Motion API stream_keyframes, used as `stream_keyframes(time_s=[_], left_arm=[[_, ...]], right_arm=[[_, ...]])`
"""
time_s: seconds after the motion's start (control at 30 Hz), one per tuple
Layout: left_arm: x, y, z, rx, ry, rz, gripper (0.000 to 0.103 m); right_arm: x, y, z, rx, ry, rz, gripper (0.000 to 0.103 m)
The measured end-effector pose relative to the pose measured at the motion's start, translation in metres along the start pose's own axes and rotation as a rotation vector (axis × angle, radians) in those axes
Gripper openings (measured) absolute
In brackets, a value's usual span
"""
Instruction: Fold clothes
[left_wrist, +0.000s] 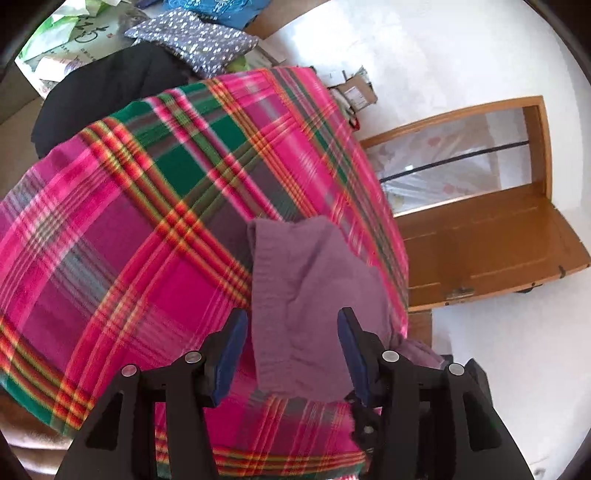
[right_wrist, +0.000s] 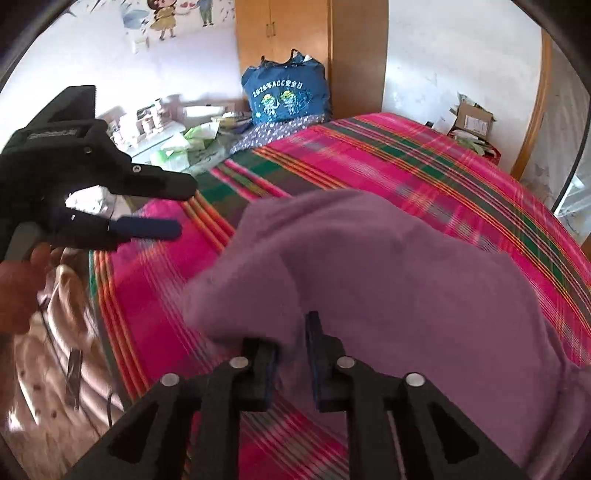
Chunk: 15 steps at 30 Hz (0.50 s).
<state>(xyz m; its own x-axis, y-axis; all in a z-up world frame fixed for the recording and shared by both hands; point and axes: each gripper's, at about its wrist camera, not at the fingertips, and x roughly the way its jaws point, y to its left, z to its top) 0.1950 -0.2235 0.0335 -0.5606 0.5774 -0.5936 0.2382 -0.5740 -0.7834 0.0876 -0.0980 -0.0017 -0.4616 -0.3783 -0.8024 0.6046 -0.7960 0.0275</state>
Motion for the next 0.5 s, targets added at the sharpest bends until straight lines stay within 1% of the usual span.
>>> stream_keyframes(time_s=[0.03, 0.1, 0.27, 0.37, 0.43, 0.5], left_arm=[[0.001, -0.001, -0.003, 0.006, 0.017, -0.001, 0.053], [0.005, -0.002, -0.008, 0.011, 0.047, -0.003, 0.053], [0.013, 0.015, -0.020, -0.079, 0.077, -0.013, 0.053], [0.019, 0.018, -0.027, -0.107, 0.095, -0.034, 0.053], [0.022, 0.014, -0.029, -0.100, 0.096, -0.065, 0.053], [0.027, 0.008, -0.032, -0.087, 0.109, -0.054, 0.053]], right_arm=[[-0.003, -0.007, -0.003, 0.010, -0.002, -0.003, 0.032], [-0.008, -0.019, -0.010, 0.033, -0.004, -0.004, 0.033], [-0.014, -0.025, -0.019, 0.021, -0.006, -0.006, 0.033], [-0.012, -0.030, -0.020, 0.028, -0.005, -0.024, 0.033], [-0.012, -0.033, -0.022, 0.033, -0.005, -0.036, 0.033], [-0.011, -0.035, -0.023, 0.040, -0.006, -0.039, 0.033]])
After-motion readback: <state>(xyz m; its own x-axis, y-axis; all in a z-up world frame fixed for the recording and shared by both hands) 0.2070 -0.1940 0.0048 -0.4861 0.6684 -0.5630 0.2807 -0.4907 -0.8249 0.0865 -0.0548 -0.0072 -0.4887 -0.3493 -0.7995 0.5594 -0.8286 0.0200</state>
